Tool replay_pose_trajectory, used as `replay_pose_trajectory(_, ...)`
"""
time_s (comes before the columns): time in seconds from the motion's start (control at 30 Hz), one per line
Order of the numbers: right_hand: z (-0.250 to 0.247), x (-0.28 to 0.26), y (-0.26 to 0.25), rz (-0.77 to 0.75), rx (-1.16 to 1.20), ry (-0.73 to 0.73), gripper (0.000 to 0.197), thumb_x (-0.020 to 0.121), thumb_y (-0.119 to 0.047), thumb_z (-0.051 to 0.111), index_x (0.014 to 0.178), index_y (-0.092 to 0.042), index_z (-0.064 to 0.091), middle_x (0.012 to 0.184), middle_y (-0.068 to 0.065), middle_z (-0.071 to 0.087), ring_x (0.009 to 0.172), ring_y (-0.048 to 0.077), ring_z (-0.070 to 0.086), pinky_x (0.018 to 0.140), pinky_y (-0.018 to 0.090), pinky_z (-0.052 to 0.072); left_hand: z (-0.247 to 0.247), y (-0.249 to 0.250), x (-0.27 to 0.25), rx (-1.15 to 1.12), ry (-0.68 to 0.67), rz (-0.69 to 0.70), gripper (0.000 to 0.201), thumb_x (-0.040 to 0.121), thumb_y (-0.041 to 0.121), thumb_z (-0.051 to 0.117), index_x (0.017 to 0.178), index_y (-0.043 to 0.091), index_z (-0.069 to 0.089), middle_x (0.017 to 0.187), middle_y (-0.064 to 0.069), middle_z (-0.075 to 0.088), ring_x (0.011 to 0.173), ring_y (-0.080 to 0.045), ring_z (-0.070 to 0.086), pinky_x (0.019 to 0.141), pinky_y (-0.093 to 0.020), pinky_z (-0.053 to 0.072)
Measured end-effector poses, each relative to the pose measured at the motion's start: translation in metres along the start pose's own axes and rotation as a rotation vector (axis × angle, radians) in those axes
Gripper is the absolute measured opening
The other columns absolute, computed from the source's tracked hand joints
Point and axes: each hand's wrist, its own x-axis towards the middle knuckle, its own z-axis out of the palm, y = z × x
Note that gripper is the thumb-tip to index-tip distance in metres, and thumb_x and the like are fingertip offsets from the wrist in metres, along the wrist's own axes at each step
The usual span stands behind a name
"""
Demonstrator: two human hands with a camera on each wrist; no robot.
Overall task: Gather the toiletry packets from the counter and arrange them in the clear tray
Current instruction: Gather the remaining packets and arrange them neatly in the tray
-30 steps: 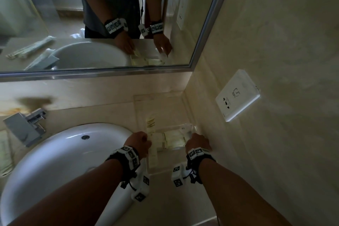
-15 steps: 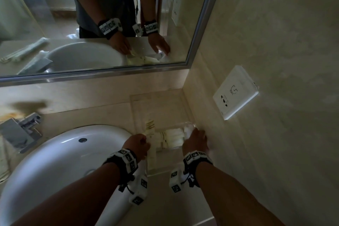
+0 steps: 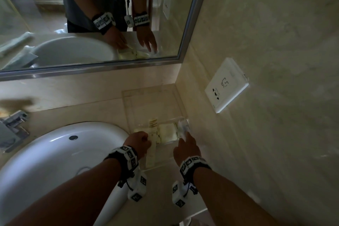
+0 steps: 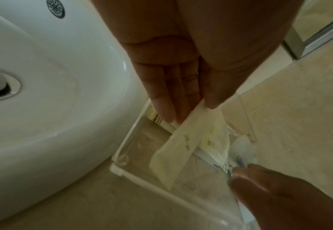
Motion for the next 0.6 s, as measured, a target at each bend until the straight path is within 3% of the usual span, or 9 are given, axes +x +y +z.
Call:
replay_pose_trajectory(0.07,0.004,0.003,0.003,-0.066,-0.094,-0.019,0.038,0.096,-0.026,0.040,0.125,-0.012,0.059,0.163,0.009,0.011,0.145,0.026,0.024,0.112,0.040,0.035,0.001,-0.001,0.000,0.010,0.004,0.006,0.005,0.091,0.021,0.060,0.092,0.016,0.059,0.080,-0.006,0.064,0.072,-0.025,0.066,0.070,-0.037,0.059)
replay_pose_trajectory(0.13,0.009,0.010,0.007,-0.119,-0.149,-0.048,0.041,0.097,-0.023,0.038,0.128,-0.006,0.058,0.163,0.015,0.011,0.147,0.029,0.020,0.112,0.041,0.036,0.001,-0.002,0.000,0.021,0.005,0.006,0.006,0.090,0.023,0.060,0.093,0.017,0.059,0.081,-0.006,0.066,0.076,-0.028,0.069,0.073,-0.039,0.060)
replay_pose_trajectory(0.2,0.012,0.015,0.010,-0.111,-0.161,-0.092,0.046,0.098,-0.022,0.036,0.137,-0.002,0.050,0.164,0.015,0.005,0.149,0.027,0.018,0.114,0.040,0.034,-0.001,-0.004,0.000,0.058,0.001,0.008,0.010,0.090,0.024,0.060,0.094,0.015,0.061,0.085,-0.010,0.068,0.079,-0.029,0.070,0.075,-0.041,0.061)
replay_pose_trajectory(0.3,0.013,0.018,0.014,-0.064,-0.107,-0.117,0.062,0.098,-0.031,0.037,0.153,-0.005,0.024,0.165,0.009,0.004,0.148,0.025,0.021,0.117,0.038,0.031,-0.003,-0.005,0.000,0.083,0.001,0.007,0.018,0.089,0.023,0.059,0.097,0.008,0.063,0.091,-0.015,0.069,0.082,-0.032,0.070,0.077,-0.045,0.060)
replay_pose_trajectory(0.37,0.011,0.020,0.014,-0.085,-0.156,-0.159,0.067,0.098,-0.038,0.037,0.154,-0.006,0.020,0.165,0.009,0.001,0.150,0.026,0.015,0.119,0.039,0.026,-0.005,-0.006,0.000,0.095,0.006,0.012,0.020,0.089,0.022,0.058,0.096,0.005,0.063,0.092,-0.017,0.068,0.086,-0.034,0.068,0.079,-0.046,0.059)
replay_pose_trajectory(0.47,0.007,0.010,0.009,-0.163,-0.276,-0.161,0.063,0.097,-0.042,0.038,0.151,-0.011,0.033,0.165,0.006,-0.003,0.151,0.027,0.003,0.120,0.045,0.019,-0.008,-0.008,0.002,0.103,-0.004,0.015,0.010,0.087,0.022,0.059,0.086,0.013,0.062,0.087,-0.010,0.065,0.089,-0.034,0.067,0.082,-0.046,0.058)
replay_pose_trajectory(0.53,0.005,0.002,0.004,-0.202,-0.332,-0.047,0.049,0.094,-0.037,0.041,0.136,-0.014,0.052,0.162,0.011,0.015,0.149,0.030,0.013,0.115,0.046,0.023,-0.010,-0.007,0.002,0.096,0.000,0.015,0.005,0.087,0.023,0.060,0.085,0.018,0.061,0.088,-0.008,0.065,0.090,-0.033,0.067,0.083,-0.046,0.058)
replay_pose_trajectory(0.6,0.004,-0.002,-0.001,-0.240,-0.351,0.041,0.042,0.090,-0.033,0.040,0.125,-0.019,0.059,0.154,0.010,0.031,0.144,0.030,0.023,0.111,0.045,0.026,-0.011,-0.006,0.002,0.086,0.006,0.015,0.015,0.088,0.025,0.061,0.100,0.016,0.063,0.097,-0.009,0.068,0.092,-0.032,0.067,0.085,-0.045,0.057)
